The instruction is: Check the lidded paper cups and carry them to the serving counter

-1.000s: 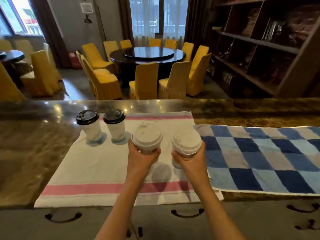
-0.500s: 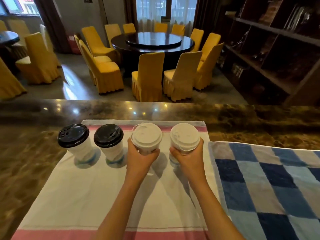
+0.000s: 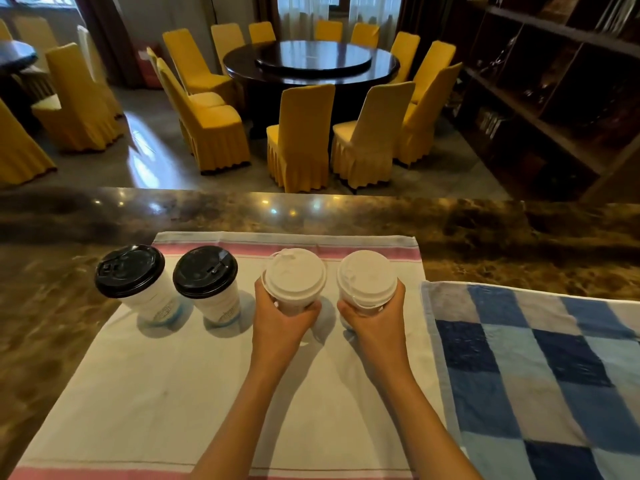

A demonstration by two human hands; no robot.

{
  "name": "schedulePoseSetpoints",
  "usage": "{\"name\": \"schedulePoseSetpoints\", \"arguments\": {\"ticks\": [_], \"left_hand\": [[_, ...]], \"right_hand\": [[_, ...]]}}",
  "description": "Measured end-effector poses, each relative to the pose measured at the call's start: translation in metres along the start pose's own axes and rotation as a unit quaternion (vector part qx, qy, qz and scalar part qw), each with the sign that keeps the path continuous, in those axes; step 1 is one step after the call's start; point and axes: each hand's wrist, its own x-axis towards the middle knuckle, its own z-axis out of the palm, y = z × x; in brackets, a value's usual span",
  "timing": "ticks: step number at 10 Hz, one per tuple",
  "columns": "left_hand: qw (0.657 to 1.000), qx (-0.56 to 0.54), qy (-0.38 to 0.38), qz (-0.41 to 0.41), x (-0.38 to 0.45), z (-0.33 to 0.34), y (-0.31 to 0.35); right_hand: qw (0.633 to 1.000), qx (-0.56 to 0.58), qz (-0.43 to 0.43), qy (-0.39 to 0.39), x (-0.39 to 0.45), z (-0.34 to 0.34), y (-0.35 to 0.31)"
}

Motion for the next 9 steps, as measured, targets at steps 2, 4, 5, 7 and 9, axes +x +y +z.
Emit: {"name": "schedulePoseSetpoints", "arguments": {"ticks": [2, 4, 5, 7, 9], "left_hand": [[1.0, -0.014, 0.003, 0.001, -0.005, 0.0, 0.002], [1.0, -0.02, -0.004, -0.001, -0.009, -0.003, 0.007], [1.0, 0.0, -0.002, -0.008, -0.007, -0.005, 0.004], [1.0, 0.026, -0.004, -0.011, -0.005, -0.001, 0.006], [0.998, 0.045, 0.024, -0.028, -0.014, -0.005, 0.005]], "right_hand": [[1.0, 0.006, -0.004, -0.004, -0.001, 0.001, 0.002], [1.0, -0.005, -0.023, -0.006, -0.002, -0.001, 0.005], [1.0, 0.0, -0.017, -0.007, -0.001, 0.0, 0.011], [1.0, 0.0, 0.014, 0.0, -0.004, 0.006, 0.013], [0.999, -0.034, -0.001, 0.001, -0.008, -0.001, 0.018]]}}
